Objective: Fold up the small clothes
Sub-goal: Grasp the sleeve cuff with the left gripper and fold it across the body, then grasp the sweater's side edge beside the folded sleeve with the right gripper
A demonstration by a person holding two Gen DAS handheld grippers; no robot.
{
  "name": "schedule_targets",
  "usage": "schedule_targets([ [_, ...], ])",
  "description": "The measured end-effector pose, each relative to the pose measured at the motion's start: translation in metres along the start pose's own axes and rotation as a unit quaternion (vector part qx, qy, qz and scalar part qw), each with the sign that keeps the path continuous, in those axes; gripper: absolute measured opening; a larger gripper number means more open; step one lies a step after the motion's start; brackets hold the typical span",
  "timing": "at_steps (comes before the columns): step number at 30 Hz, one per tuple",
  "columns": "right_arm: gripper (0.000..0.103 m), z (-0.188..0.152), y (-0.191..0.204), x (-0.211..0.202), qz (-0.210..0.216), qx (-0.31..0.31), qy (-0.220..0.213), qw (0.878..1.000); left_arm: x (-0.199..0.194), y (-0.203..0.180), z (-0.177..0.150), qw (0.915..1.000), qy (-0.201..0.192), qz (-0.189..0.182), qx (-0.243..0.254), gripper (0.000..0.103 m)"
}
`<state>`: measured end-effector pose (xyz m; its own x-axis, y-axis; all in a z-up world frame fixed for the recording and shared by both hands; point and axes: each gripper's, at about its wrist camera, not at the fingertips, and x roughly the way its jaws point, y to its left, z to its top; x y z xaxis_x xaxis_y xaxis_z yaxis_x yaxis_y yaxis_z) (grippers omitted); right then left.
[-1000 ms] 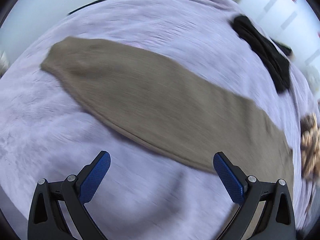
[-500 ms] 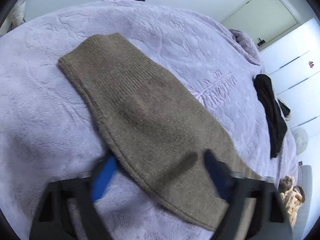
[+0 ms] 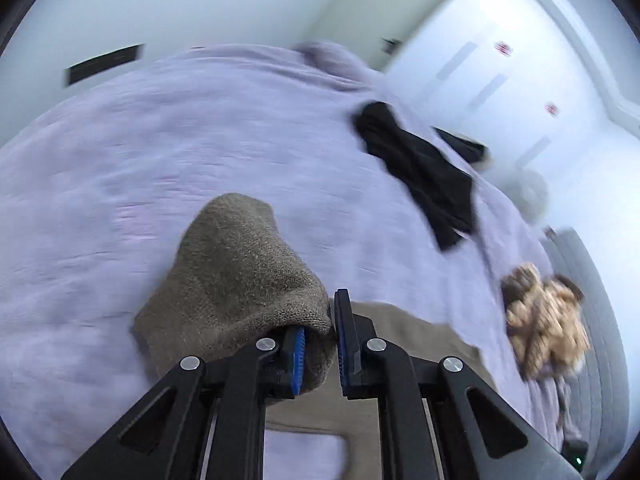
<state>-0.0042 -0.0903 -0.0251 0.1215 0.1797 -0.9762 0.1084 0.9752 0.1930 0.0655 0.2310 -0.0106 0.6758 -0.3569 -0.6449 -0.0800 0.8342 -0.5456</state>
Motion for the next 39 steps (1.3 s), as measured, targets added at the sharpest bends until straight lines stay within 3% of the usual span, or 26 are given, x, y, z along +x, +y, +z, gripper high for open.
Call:
schedule_targets([
  [5, 0.102, -0.006, -0.045, -0.021, 0.003, 0.042, -0.021, 0.999, 0.035, -0.128, -0.032, 0.9899, 0.051, -0.091, 0.096, 0.014],
  [9, 0.102, -0.015, -0.09, -0.032, -0.003, 0.082, -0.028, 0.996, 0.077, -0.211, -0.07, 0.9759, 0.095, -0.123, 0.153, 0.014],
  [12, 0.102, -0.023, -0.128, -0.035, -0.01, 0.117, -0.026, 0.993, 0.11, -0.251, -0.108, 0.9673, 0.129, -0.109, 0.189, 0.014],
  [13, 0.102, -0.026, -0.141, -0.035, -0.012, 0.128, -0.025, 0.991, 0.123, -0.259, -0.122, 0.9642, 0.145, -0.089, 0.204, 0.02],
  [14, 0.102, -0.028, -0.15, -0.035, -0.014, 0.136, -0.024, 0.99, 0.133, -0.265, -0.135, 0.9611, 0.158, -0.07, 0.216, 0.044],
  [16, 0.102, -0.032, -0.171, -0.035, -0.019, 0.151, -0.02, 0.988, 0.145, -0.268, -0.157, 0.9553, 0.172, -0.019, 0.24, 0.079],
  [20, 0.102, -0.029, -0.194, -0.035, -0.025, 0.157, -0.018, 0.987, 0.131, -0.258, -0.169, 0.9488, 0.18, 0.003, 0.26, 0.079],
  [23, 0.102, -0.018, -0.193, -0.034, -0.032, 0.136, -0.02, 0.99, 0.109, -0.241, -0.157, 0.9518, 0.158, 0.017, 0.262, 0.08],
  [27, 0.102, 0.016, -0.176, -0.027, 0.002, 0.105, -0.034, 0.994, 0.093, -0.191, -0.122, 0.9601, 0.133, 0.078, 0.234, 0.08],
  [30, 0.102, 0.042, -0.159, -0.014, 0.032, 0.092, -0.045, 0.994, 0.097, -0.146, -0.097, 0.9594, 0.13, 0.144, 0.205, 0.08],
  [32, 0.102, 0.06, -0.136, -0.004, -0.004, 0.044, -0.062, 0.997, 0.104, -0.122, -0.084, 0.958, 0.129, 0.175, 0.187, 0.08],
  [34, 0.102, 0.072, -0.107, 0.007, -0.058, -0.042, -0.08, 0.994, 0.12, -0.102, -0.079, 0.9547, 0.15, 0.192, 0.171, 0.08],
  [36, 0.102, 0.079, -0.073, 0.024, -0.122, -0.143, -0.089, 0.978, 0.137, -0.088, -0.079, 0.9514, 0.174, 0.203, 0.153, 0.08],
  [38, 0.102, 0.084, -0.045, 0.044, -0.183, -0.228, -0.099, 0.951, 0.145, -0.078, -0.079, 0.9541, 0.182, 0.196, 0.135, 0.08],
  [39, 0.097, 0.085, -0.038, 0.049, -0.199, -0.249, -0.102, 0.942, 0.146, -0.075, -0.078, 0.9565, 0.183, 0.189, 0.126, 0.08],
])
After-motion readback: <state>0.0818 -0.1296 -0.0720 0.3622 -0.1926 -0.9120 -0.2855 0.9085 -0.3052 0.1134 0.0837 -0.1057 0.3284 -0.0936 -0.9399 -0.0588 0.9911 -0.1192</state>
